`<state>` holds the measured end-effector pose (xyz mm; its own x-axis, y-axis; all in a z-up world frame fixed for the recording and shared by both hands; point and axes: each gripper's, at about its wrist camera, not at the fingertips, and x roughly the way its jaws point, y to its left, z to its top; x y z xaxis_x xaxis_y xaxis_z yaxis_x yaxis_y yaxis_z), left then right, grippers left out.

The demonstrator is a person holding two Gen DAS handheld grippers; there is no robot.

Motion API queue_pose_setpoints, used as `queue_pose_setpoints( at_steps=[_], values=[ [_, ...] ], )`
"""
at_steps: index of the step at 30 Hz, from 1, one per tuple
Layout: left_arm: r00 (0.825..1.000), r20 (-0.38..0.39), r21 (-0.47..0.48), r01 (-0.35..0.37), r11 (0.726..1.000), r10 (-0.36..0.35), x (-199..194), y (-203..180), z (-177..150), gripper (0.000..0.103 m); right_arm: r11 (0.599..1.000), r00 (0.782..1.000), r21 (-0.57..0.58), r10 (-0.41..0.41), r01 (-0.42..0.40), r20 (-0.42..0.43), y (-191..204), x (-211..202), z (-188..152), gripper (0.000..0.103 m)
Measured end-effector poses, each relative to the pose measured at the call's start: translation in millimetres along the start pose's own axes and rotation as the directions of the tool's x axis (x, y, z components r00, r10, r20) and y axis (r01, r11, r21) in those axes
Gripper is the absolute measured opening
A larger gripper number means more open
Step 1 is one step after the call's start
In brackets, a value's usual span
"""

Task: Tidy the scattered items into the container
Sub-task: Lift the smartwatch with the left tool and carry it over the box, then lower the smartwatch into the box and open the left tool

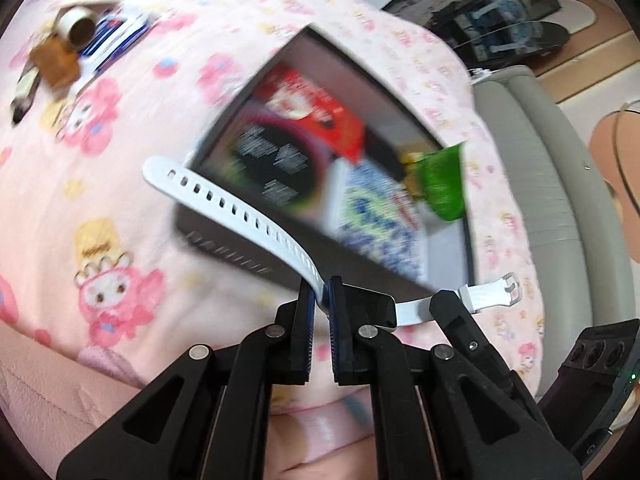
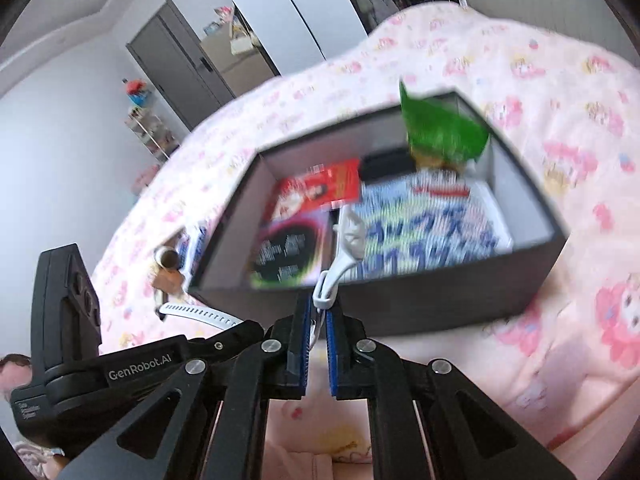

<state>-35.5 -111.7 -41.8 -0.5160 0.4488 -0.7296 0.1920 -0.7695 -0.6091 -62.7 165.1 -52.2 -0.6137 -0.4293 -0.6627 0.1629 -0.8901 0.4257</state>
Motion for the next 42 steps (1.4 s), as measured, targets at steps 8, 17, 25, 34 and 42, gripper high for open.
queue_pose_setpoints(
  at_steps=[8, 17, 25, 34, 42],
  values=[
    [0.999, -0.033, 0.04, 0.042, 0.998, -0.041, 95, -82, 31, 0.005, 0.999, 1.0, -0.037, 0.012, -0.013, -0.027, -41, 1, 82, 0.005],
    [0.979, -0.196, 0.005, -0.048, 0.999, 0.048, 104, -54, 109, 0.005, 0.998, 0.978, -0.005, -0.064, 0.064, -0.2, -75, 79, 114, 0.005],
    [0.959, -0.256, -0.024, -0.131, 0.991, 0.121, 74, -37, 113, 0.022, 0.991, 0.939, -0.014, -0.132, 0.135, -0.317, -71, 130, 127, 0.008],
    [0.972, -0.164, 0.096, -0.153, 0.984, 0.167, 6, -36, 108, 0.041, 0.978, 0.938, -0.059, -0.208, 0.199, -0.277, -64, 97, 119, 0.059],
    [0.951, 0.075, 0.295, -0.31, 0.904, 0.301, -64, -73, 54, 0.073, 0.957, 0.937, -0.089, -0.288, 0.275, -0.198, -50, 52, 110, 0.07]
  ],
)
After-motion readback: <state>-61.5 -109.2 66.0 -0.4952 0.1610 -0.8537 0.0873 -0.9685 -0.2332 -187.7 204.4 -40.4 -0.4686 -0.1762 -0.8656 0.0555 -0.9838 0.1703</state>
